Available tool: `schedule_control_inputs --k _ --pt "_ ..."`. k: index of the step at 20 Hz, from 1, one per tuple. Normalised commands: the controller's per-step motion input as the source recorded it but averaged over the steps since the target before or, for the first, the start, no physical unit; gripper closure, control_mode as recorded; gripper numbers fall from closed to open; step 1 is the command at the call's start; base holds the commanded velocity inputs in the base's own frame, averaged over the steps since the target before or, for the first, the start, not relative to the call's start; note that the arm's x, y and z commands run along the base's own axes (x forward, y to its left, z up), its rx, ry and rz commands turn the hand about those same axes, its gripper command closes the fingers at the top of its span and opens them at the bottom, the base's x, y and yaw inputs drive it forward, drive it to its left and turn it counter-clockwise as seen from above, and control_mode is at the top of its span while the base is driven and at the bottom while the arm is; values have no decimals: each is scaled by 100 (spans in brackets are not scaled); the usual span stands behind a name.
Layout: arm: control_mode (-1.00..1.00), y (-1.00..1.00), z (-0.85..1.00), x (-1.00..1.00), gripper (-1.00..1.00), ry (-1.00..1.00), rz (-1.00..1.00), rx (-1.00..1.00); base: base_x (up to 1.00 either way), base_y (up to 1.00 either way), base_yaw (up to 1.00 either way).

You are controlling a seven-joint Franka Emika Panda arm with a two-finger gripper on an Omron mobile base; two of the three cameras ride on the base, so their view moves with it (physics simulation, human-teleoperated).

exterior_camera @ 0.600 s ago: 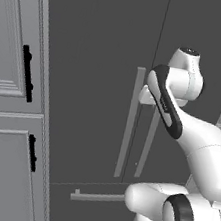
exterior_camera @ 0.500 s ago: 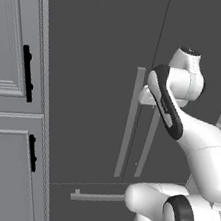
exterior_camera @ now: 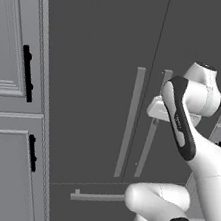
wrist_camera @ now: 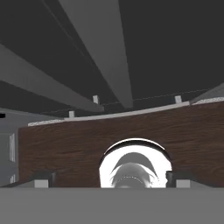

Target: Grab a lemon wedge from the fridge and one ice cube from the ice bowl, and put them in the glass of lemonade.

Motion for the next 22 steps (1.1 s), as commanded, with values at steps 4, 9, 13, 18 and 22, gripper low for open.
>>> schedule_control_inputs --k 4,9,13,18,22 --pt "-100 0 -6 -11 -100 1 0 1 0 0 0" --pt "100 0 -1 -10 -100 0 0 0 -22 0 0" --pt "100 0 0 0 -100 0 0 0 -77 0 -5" --pt "100 0 0 0 -100 0 0 0 -56 0 -3" --pt "100 0 0 0 -100 0 0 0 -33 0 -1"
